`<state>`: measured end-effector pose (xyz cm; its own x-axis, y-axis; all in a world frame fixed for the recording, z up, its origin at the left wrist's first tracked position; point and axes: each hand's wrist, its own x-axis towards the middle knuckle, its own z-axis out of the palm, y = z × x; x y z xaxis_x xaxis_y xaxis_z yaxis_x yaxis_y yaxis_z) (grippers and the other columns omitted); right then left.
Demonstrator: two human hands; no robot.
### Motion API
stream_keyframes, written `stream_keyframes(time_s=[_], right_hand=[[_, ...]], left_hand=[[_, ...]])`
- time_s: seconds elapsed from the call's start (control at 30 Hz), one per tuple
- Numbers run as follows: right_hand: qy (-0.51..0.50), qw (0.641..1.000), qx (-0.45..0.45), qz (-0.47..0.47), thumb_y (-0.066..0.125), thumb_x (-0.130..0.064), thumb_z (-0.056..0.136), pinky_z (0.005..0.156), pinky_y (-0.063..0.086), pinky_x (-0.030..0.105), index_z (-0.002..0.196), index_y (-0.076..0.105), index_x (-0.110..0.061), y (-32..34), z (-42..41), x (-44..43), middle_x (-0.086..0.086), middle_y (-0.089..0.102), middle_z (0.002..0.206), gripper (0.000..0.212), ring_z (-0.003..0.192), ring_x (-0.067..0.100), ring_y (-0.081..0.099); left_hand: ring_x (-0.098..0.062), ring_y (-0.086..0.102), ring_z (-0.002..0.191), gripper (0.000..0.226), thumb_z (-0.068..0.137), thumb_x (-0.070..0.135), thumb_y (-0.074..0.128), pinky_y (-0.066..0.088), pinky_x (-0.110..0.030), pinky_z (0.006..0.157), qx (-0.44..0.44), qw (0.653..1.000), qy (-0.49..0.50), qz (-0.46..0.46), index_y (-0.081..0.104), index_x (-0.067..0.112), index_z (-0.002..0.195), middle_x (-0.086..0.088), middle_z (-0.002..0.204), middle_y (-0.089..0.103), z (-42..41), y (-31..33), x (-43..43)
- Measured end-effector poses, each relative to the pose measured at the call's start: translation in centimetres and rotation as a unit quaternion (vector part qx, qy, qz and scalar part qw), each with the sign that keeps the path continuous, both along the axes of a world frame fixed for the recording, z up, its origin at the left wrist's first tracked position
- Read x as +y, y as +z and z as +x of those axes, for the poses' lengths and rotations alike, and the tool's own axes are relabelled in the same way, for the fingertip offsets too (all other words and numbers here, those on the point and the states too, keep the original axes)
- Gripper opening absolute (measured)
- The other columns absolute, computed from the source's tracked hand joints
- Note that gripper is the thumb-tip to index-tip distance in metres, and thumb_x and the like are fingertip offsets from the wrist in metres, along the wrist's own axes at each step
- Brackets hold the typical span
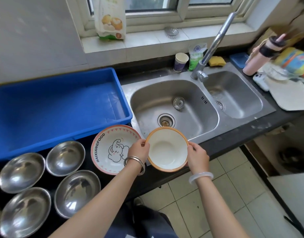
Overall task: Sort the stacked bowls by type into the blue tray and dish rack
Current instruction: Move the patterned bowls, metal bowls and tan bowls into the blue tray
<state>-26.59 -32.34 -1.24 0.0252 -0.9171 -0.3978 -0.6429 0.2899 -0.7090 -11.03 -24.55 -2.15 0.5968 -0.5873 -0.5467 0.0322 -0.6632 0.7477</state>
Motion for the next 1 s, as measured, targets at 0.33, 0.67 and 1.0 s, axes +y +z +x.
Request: stream_keyframes(time_s=[0.33, 0.67, 1.0], right_hand=[[-0.014, 1.000, -0.004, 0.005, 0.042, -0.025, 0.090, 0.078, 0.057, 0.048, 0.110, 0.067, -0.024, -1.5, -0.3, 0.5, -0.008, 0.069, 0.085, 0.032, 0.083, 0.020, 0.063], [0.097, 0.992, 0.065, -0.046, 0.039, -0.028, 0.097, 0.087, 0.043, 0.036, 0.134, 0.047, -0.019, -1.1, -0.9, 0.5, 0.005, 0.060, 0.124, 0.039, 0.116, 0.026, 0.053], [0.407, 0.901, 0.073, -0.133, 0.038, -0.030, 0.098, 0.097, 0.041, 0.032, 0.132, 0.050, -0.015, 0.2, 10.2, 0.6, 0.008, 0.059, 0.128, 0.039, 0.120, 0.023, 0.052]], left_hand=[[-0.024, 0.060, 0.088, 0.030, 0.091, 0.024, 0.044, 0.053, -0.036, 0.080, -0.018, 0.999, -0.032, 0.020, 0.058, 0.014, 0.116, -0.001, 0.091, 0.059, -0.3, -0.7, 0.2], [-0.023, 0.059, 0.105, 0.037, 0.092, 0.021, 0.045, 0.049, -0.031, 0.088, -0.040, 0.999, -0.012, 0.006, 0.055, 0.014, 0.126, -0.006, 0.124, 0.062, 0.2, -0.6, 1.0], [-0.028, 0.045, 0.125, 0.044, 0.090, 0.018, 0.050, 0.038, -0.038, 0.102, -0.143, 0.982, 0.113, 0.057, 0.045, 0.013, 0.133, -0.012, 0.141, 0.043, 5.2, -0.1, 6.4]])
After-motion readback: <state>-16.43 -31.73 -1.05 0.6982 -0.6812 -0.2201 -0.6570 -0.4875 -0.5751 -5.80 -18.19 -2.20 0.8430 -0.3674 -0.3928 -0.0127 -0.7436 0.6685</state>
